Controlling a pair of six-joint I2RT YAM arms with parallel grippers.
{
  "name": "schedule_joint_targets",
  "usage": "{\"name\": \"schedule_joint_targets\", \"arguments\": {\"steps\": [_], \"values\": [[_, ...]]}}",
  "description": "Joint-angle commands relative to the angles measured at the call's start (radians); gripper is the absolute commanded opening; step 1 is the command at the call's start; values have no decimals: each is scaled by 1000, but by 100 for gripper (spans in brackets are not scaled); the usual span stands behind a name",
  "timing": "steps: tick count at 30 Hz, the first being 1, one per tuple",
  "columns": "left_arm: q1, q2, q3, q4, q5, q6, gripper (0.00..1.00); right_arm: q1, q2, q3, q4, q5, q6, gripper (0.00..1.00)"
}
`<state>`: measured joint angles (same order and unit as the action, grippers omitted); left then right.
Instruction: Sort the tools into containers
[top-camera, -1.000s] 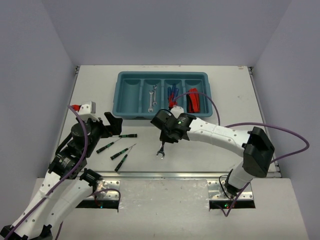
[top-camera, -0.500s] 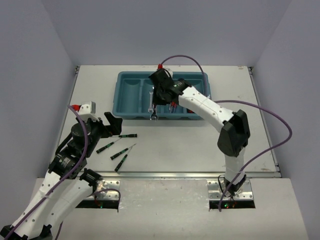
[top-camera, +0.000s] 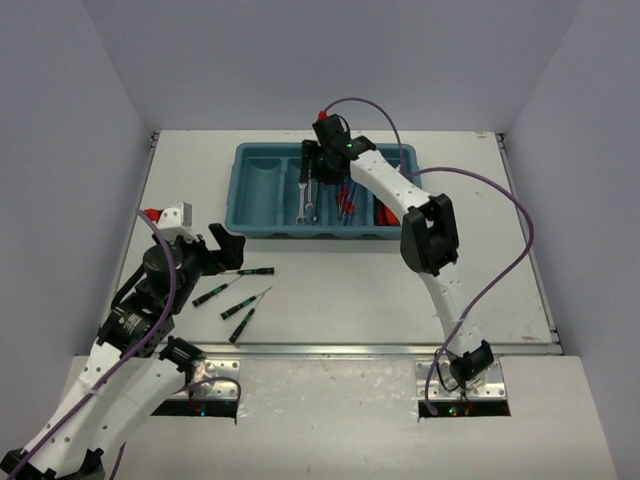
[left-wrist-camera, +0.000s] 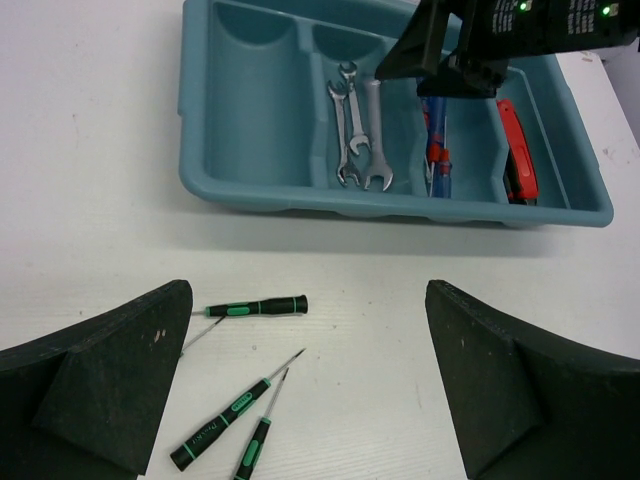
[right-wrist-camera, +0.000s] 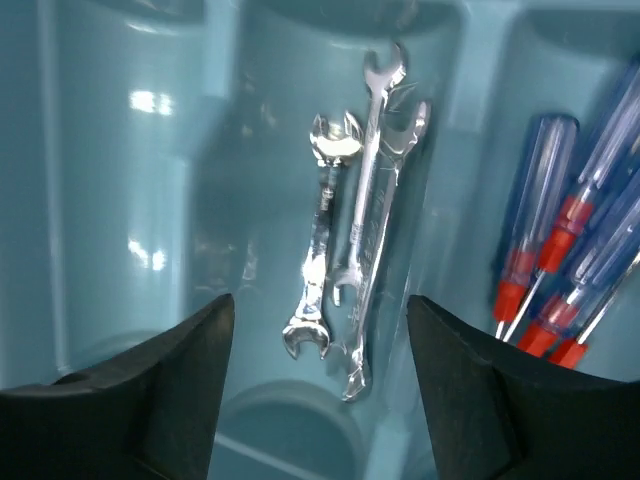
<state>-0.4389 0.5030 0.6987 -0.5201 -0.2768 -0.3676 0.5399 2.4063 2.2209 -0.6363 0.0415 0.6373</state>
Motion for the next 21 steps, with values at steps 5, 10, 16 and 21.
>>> {"name": "schedule_joint_targets", "arguments": {"steps": [5, 10, 16, 21], "values": [[-9, 29, 4, 36, 8, 6, 100, 9, -239, -98, 82, -85, -88, 87], [-10, 54, 10, 21, -32, -6, 100, 13, -483, -336, 81, -86, -149, 91], [-9, 139, 52, -50, -162, -81, 100, 18, -897, -949, 181, -33, -219, 99], [-9, 285, 129, -168, -324, -216, 100, 17, -1145, -1310, 329, 27, -205, 99]]}}
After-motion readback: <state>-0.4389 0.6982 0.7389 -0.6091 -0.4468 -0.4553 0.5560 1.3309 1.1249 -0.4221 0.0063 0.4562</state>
